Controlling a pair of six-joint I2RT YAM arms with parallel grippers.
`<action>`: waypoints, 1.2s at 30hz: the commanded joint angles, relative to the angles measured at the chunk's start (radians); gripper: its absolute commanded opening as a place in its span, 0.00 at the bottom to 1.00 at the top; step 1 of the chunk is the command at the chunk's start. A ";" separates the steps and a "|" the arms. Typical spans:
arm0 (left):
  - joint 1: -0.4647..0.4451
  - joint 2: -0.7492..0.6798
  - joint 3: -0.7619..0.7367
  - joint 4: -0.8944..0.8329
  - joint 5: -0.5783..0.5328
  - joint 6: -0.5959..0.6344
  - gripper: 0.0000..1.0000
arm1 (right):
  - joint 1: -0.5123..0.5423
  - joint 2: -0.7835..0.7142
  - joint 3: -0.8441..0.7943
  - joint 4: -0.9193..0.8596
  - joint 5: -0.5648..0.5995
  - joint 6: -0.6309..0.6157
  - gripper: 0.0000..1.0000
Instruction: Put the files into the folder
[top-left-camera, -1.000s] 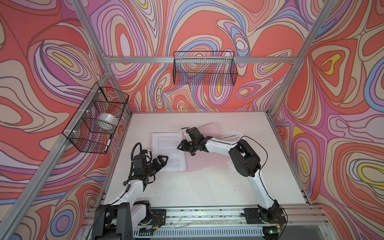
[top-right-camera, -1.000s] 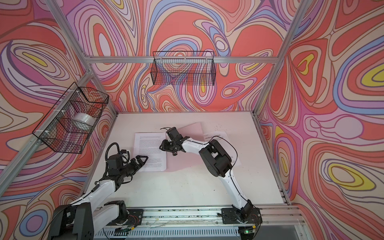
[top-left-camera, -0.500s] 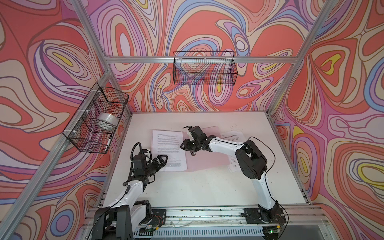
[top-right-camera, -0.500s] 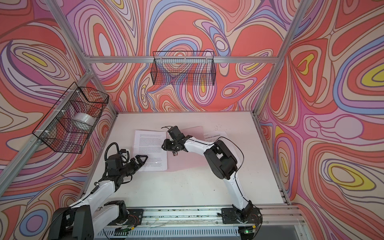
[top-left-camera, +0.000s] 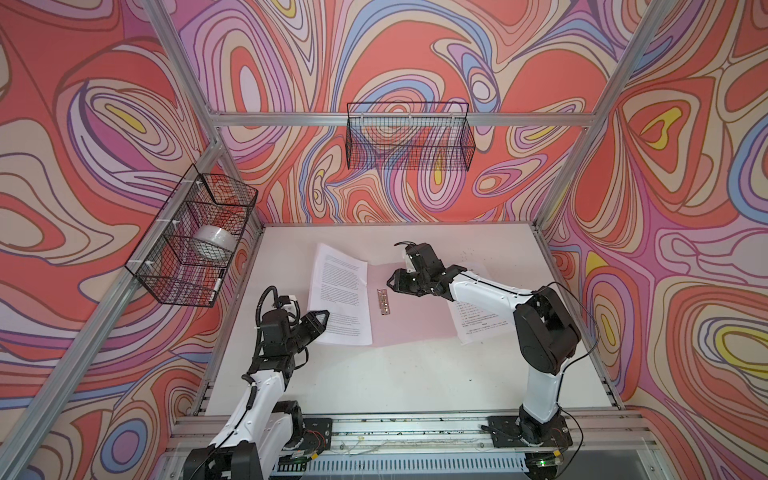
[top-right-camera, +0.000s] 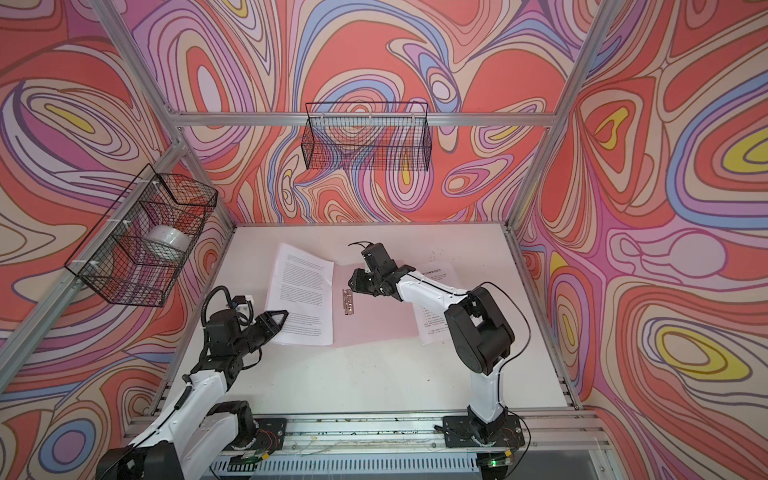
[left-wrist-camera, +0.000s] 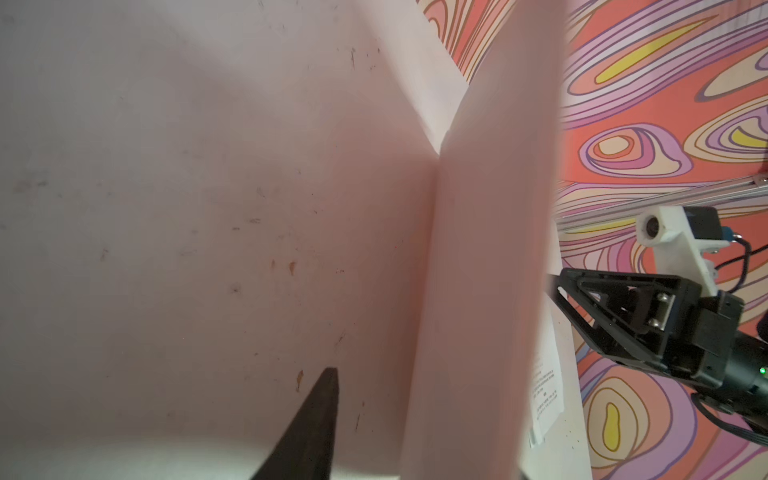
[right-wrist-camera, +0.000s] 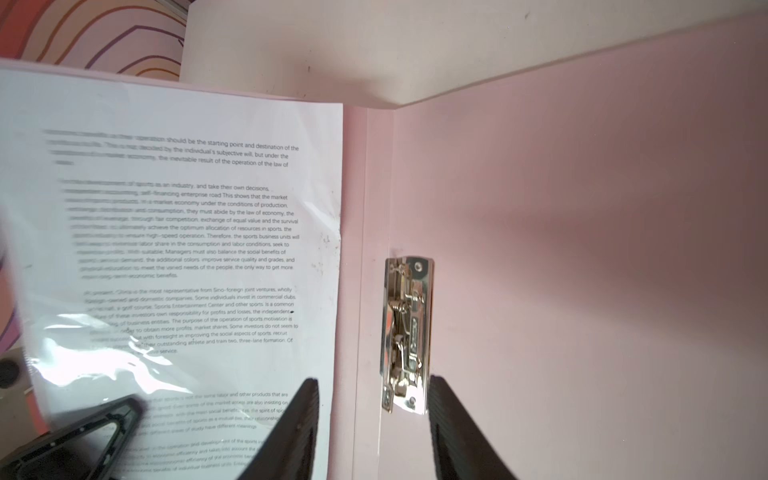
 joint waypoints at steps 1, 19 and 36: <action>-0.004 -0.008 0.004 -0.035 -0.005 0.011 0.23 | 0.006 0.019 0.024 -0.036 0.027 -0.028 0.45; -0.004 -0.016 0.009 -0.065 -0.008 -0.006 0.60 | 0.006 0.083 -0.019 -0.023 0.043 -0.037 0.43; -0.005 0.112 0.041 0.091 -0.024 -0.008 0.77 | -0.078 -0.053 -0.036 -0.125 0.166 -0.101 0.49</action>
